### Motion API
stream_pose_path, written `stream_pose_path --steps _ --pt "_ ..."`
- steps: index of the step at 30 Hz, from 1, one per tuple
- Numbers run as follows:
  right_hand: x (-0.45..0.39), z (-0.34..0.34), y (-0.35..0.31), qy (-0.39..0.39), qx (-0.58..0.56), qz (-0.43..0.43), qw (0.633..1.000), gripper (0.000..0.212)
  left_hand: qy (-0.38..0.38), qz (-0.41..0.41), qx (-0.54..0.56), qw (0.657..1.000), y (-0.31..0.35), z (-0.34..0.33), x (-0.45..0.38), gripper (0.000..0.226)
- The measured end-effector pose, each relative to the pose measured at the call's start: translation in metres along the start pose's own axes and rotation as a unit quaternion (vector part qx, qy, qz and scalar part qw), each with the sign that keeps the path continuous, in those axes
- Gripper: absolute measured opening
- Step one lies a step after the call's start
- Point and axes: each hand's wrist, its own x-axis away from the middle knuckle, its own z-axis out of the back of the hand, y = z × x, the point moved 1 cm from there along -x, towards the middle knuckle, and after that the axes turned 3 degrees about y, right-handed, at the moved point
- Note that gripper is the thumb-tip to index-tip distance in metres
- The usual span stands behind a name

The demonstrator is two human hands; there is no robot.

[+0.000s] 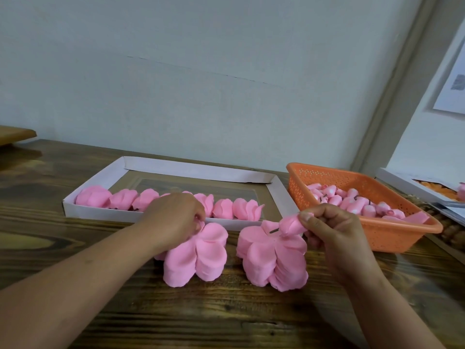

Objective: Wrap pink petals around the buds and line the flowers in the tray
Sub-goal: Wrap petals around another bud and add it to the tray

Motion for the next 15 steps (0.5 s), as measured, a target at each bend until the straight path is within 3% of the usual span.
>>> stream_pose_path --steps 4,8,12,15 --pt "-0.001 0.001 0.002 0.002 0.002 -0.002 1.000 0.013 0.035 0.000 -0.035 0.999 0.003 0.000 0.002 0.016" --pt "-0.001 0.001 0.002 0.002 0.011 -0.003 1.000 0.015 0.054 -0.010 0.008 0.998 0.000 0.008 0.011 0.022" --pt "0.000 -0.001 0.001 0.003 0.016 -0.005 1.000 0.012 0.034 -0.003 0.105 0.994 -0.010 0.023 0.009 0.023" --pt "0.000 -0.002 0.001 0.001 0.016 -0.002 1.000 0.013 -0.047 0.017 0.133 0.990 -0.014 0.026 0.009 0.008"
